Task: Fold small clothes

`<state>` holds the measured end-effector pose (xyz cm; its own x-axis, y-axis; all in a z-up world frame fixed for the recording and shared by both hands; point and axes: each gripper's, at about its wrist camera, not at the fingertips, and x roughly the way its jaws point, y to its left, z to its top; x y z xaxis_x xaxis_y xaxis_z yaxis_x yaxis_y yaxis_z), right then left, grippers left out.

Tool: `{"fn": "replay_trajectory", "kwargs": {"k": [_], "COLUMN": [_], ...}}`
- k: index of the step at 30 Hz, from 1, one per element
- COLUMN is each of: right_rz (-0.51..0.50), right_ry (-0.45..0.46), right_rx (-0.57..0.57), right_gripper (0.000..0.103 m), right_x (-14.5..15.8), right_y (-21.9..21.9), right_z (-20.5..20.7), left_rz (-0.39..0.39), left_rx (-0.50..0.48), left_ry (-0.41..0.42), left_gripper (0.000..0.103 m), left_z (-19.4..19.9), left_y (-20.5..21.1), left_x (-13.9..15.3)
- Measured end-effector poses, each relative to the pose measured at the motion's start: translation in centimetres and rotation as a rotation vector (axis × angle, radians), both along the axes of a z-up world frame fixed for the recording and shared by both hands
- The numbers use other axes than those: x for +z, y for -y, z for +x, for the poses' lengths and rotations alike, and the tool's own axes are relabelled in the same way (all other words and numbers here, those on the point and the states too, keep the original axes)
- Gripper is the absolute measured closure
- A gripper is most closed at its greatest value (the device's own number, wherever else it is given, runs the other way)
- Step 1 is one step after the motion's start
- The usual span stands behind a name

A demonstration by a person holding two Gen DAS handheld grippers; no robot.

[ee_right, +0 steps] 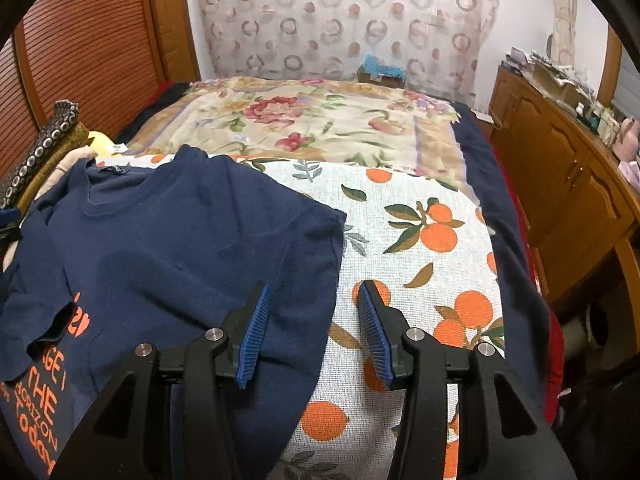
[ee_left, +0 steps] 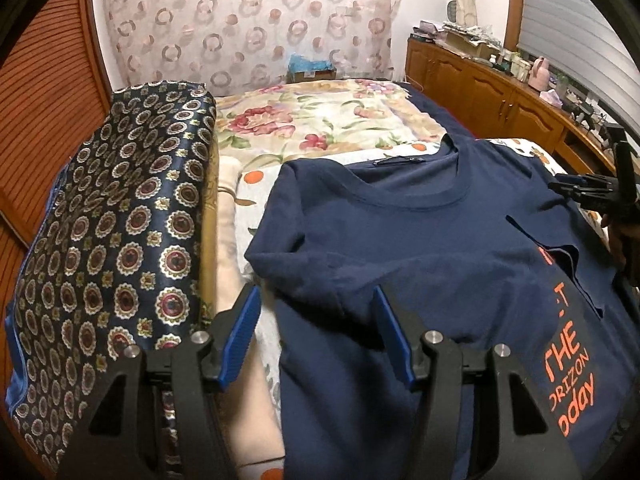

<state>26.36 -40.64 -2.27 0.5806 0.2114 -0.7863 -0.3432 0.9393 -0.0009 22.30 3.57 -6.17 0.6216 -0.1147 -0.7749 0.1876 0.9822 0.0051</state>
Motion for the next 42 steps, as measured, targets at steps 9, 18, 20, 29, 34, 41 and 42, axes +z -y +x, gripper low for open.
{"fn": "replay_trajectory", "kwargs": {"k": [9, 18, 20, 29, 34, 41, 42], "right_rz": [-0.003, -0.006, -0.007, -0.007, -0.006, 0.033, 0.034], "right_ry": [0.002, 0.003, 0.003, 0.003, 0.002, -0.007, -0.007], "right_rx": [-0.001, -0.005, -0.005, -0.005, -0.005, 0.009, 0.011], "right_gripper": [0.056, 0.053, 0.053, 0.053, 0.053, 0.053, 0.053], "right_x": [0.0, 0.1, 0.1, 0.0, 0.0, 0.2, 0.4], "right_y": [0.1, 0.4, 0.4, 0.4, 0.3, 1.0, 1.1], "right_z": [0.0, 0.0, 0.0, 0.0, 0.0, 0.1, 0.1], "left_rz": [0.039, 0.087, 0.07, 0.025, 0.029, 0.005, 0.006], "left_rx": [0.007, -0.01, -0.02, 0.026, 0.048, 0.064, 0.066], "left_ry": [-0.051, -0.071, -0.07, 0.07, 0.107, 0.168, 0.181], "left_gripper": [0.061, 0.085, 0.094, 0.098, 0.099, 0.099, 0.099], "left_z": [2.1, 3.1, 3.1, 2.6, 3.1, 3.6, 3.6], "left_y": [1.6, 2.1, 2.0, -1.1, -3.4, -5.4, -5.6], "left_x": [-0.9, -2.5, -2.4, 2.6, 4.3, 6.6, 7.1]}}
